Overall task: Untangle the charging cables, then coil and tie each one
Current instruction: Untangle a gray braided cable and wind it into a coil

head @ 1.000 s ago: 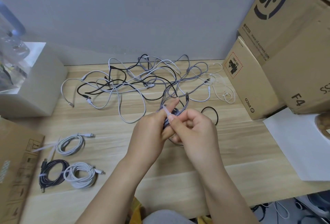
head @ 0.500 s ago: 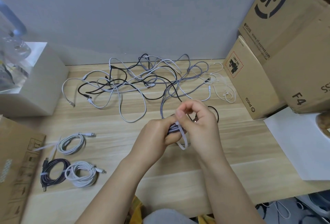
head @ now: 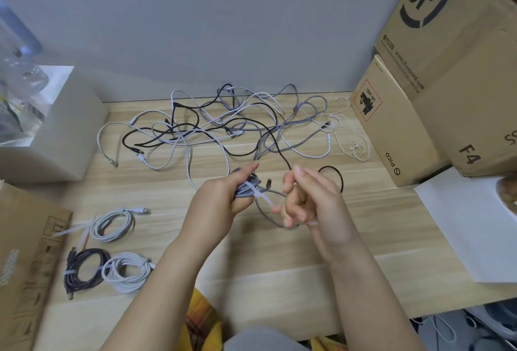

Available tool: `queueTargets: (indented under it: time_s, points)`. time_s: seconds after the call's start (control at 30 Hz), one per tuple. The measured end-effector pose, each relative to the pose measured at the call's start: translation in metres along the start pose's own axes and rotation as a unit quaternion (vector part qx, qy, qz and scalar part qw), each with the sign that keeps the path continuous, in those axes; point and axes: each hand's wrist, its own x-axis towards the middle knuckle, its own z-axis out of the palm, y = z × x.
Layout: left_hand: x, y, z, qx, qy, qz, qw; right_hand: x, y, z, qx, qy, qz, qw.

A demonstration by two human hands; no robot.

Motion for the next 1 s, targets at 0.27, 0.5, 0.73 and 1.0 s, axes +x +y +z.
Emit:
queueTargets:
  time_s: [0.27,0.5,0.73,1.0]
  points:
    - [0.000,0.009,0.001,0.267,0.027,0.154,0.951,0.011,0.023,-0.006,-0.359,0.010,0.040,0.933]
    - [-0.003,0.013,0.008,0.207,-0.034,0.022,0.978,0.010,0.027,0.000,-0.333,0.042,0.054,0.941]
    - [0.000,0.010,0.006,0.167,-0.076,0.012,0.983,0.011,0.017,-0.003,-0.312,0.039,0.034,0.949]
    - [0.004,-0.012,-0.001,-0.054,-0.209,-0.015,0.976,0.012,0.020,0.000,-0.351,0.009,0.033,0.936]
